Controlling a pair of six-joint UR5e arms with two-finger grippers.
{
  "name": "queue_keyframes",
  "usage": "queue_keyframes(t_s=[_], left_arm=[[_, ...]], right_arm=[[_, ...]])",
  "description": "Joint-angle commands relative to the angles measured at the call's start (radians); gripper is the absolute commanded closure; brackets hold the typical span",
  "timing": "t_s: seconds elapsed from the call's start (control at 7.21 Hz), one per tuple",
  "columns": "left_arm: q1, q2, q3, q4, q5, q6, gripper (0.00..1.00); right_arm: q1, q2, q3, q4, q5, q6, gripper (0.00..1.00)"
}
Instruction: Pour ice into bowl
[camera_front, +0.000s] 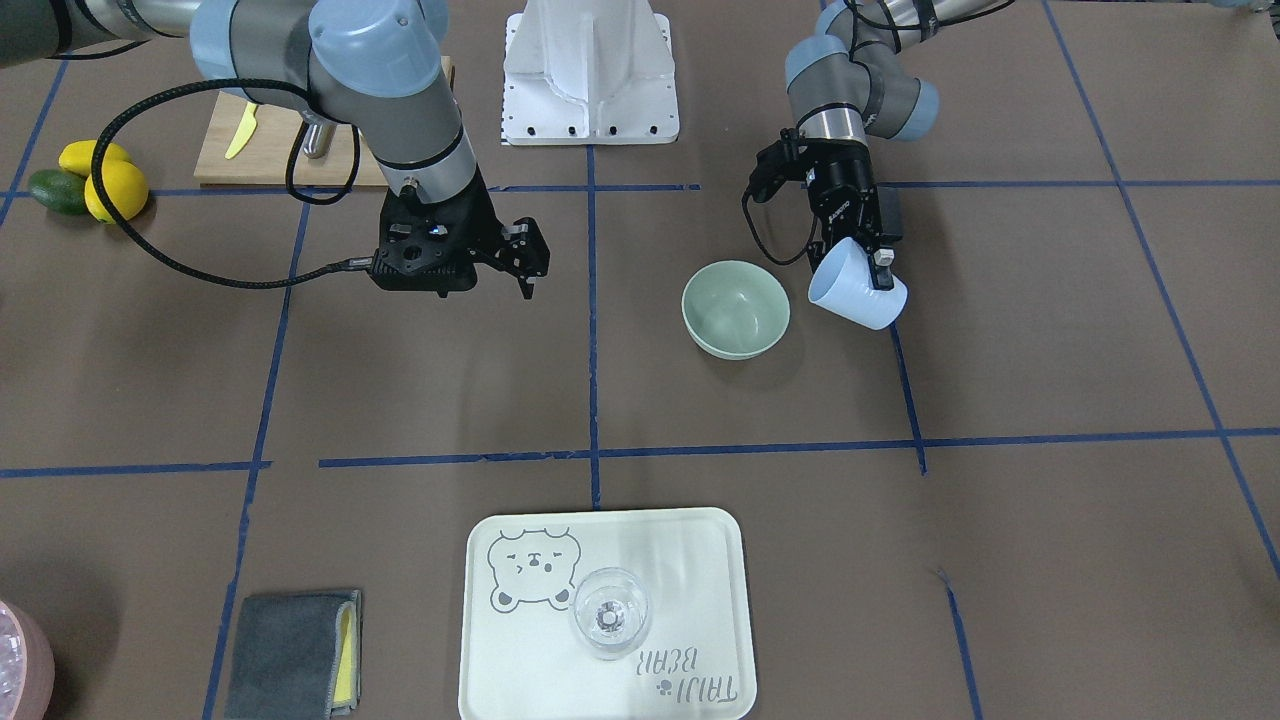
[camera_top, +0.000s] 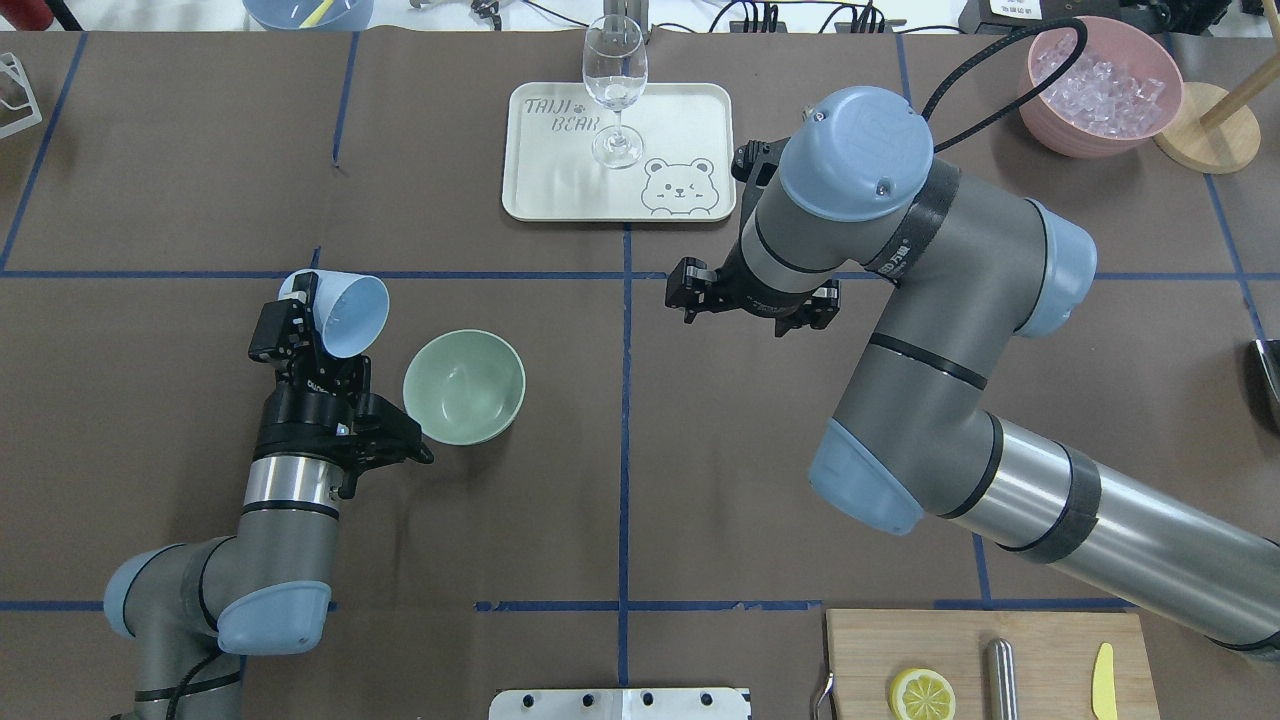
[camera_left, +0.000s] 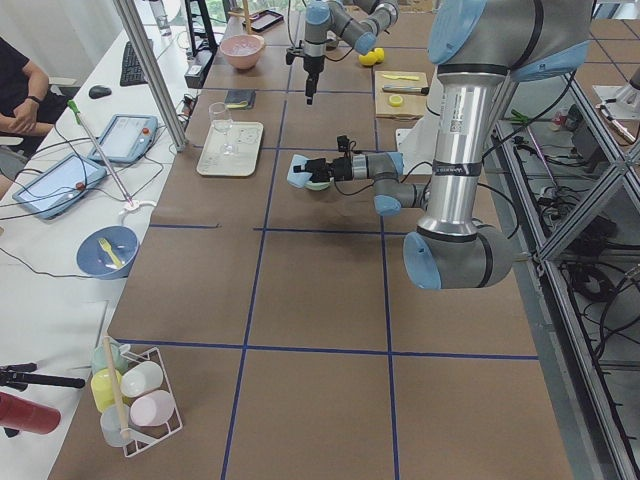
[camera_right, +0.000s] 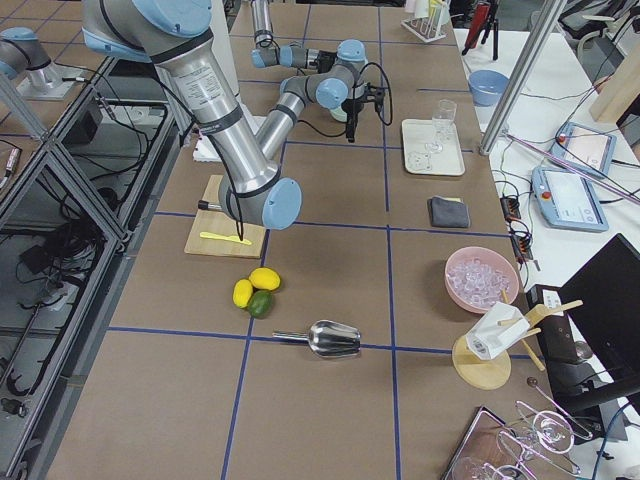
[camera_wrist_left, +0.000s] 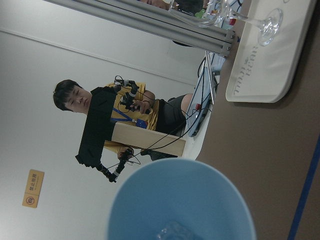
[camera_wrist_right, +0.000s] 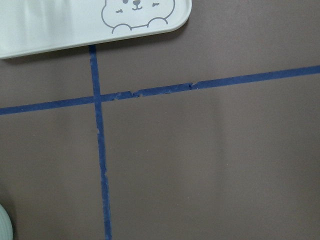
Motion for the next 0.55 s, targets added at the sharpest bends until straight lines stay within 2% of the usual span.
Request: queue_keyframes(t_s=[0.0,0.42], left_arm=[[0.0,-0.013,0.011,0.0,0.023,0.222,1.0],[0.003,-0.015,0.01,0.002,0.044,0.394,1.0]], right_arm=[[0.003,-0.001,0.011,0.0,0.017,0.0,0.0],[0.006,-0.003,0.015,0.0,0.018,0.0,0.0]])
